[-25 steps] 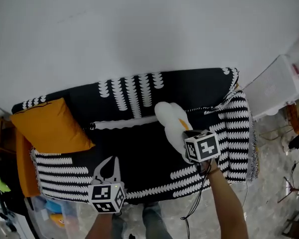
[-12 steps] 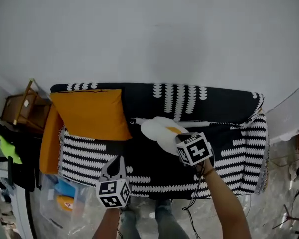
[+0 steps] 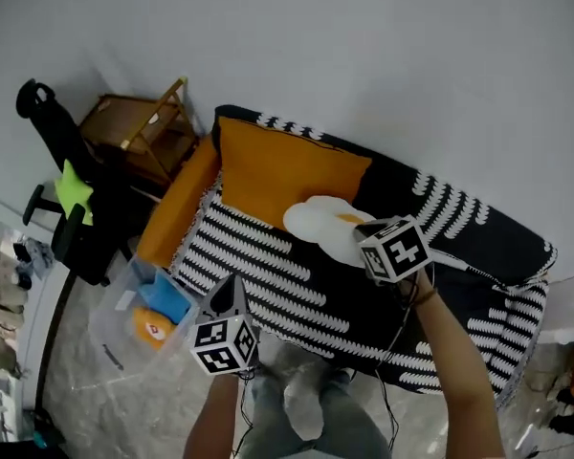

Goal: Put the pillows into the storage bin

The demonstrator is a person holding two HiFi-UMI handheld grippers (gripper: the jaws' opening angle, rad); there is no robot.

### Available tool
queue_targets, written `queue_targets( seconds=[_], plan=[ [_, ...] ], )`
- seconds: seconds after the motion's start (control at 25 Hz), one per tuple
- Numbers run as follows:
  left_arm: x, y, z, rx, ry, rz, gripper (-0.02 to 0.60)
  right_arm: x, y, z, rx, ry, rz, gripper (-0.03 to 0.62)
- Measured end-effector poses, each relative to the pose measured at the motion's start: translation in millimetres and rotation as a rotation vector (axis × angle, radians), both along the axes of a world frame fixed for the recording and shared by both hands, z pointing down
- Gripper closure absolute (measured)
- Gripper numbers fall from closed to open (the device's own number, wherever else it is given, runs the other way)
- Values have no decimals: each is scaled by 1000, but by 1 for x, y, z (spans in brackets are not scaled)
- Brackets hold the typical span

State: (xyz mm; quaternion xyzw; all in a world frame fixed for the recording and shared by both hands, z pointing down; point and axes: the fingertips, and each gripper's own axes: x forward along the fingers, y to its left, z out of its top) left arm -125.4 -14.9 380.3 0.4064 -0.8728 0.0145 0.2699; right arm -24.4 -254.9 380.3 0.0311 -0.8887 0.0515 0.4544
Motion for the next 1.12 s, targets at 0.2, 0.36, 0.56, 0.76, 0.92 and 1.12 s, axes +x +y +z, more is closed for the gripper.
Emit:
queue_targets(
  seconds=[0.2, 0.36, 0.56, 0.76, 0.92, 1.12],
  plan=[
    [-58, 91, -21, 17, -22, -164, 575, -86, 80, -22, -19, -24, -151, 588],
    [-92, 166, -29, 15, -35, -278, 575, -149, 154, -39, -19, -53, -296, 588],
    [-124, 266, -33, 7, -31, -412, 575, -214, 254, -53, -5, -56, -457, 588],
    [-159, 363, -40, 10, -40, -516, 575, -267, 354, -67, 14, -59, -591, 588],
    [-177, 435, -50, 30, -50, -610, 575, -302, 437, -78, 38, -69, -711, 588],
    [-183, 529, -69, 32, -66, -741, 575, -330, 538, -96, 42, -83, -849, 588]
  ],
)
